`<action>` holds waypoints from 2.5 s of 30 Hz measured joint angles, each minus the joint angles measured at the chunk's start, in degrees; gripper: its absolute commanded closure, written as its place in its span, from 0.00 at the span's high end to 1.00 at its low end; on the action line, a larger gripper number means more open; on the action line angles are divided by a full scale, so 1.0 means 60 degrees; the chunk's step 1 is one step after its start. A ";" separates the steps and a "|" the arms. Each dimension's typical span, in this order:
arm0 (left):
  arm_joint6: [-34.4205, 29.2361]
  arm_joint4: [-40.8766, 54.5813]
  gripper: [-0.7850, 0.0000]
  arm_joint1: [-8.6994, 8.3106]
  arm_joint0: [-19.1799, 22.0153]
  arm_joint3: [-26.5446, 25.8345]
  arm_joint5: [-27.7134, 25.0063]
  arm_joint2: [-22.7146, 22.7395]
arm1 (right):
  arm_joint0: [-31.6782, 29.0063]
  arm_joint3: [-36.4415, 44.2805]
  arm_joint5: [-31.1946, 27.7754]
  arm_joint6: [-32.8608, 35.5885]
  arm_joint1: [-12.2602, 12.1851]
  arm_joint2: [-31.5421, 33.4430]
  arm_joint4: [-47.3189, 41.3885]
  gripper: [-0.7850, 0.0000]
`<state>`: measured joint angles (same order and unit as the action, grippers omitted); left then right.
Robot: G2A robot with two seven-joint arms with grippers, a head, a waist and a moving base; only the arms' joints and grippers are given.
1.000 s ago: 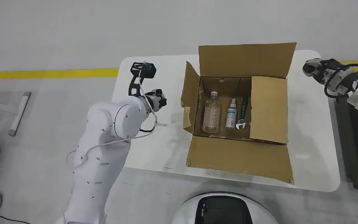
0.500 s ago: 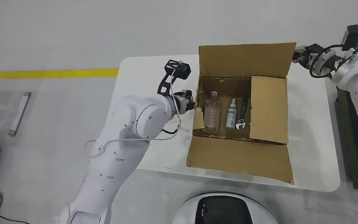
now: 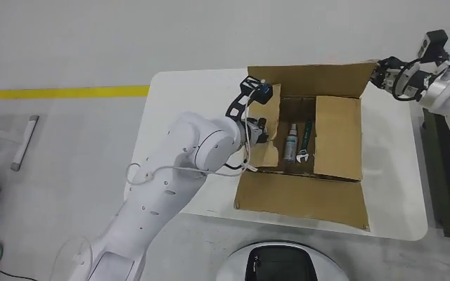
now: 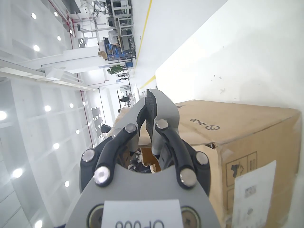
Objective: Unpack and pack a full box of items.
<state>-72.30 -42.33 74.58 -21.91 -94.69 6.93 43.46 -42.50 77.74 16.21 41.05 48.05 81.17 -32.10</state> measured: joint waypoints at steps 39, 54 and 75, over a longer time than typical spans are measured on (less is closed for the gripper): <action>-0.2617 -0.2307 1.00 -0.1346 -0.3620 -0.2717 -0.0950 0.4084 | -0.3323 0.3359 -0.2079 0.0761 -0.0387 0.1101 0.3086 0.00; -0.2617 -0.1623 1.00 -0.2643 -0.4437 -0.3428 -0.3526 0.2999 | -0.3621 0.3687 -0.1956 0.0641 -0.0338 0.0976 0.3331 0.00; -0.2476 0.0166 1.00 -0.3049 -0.1973 -0.3608 -0.2378 0.1392 | -0.3471 0.3730 -0.1830 0.0645 -0.0248 0.0844 0.3244 0.00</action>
<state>-87.15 -41.33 56.28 -33.75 -116.34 -7.34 51.81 -63.33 100.13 5.23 44.92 46.56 86.24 -12.64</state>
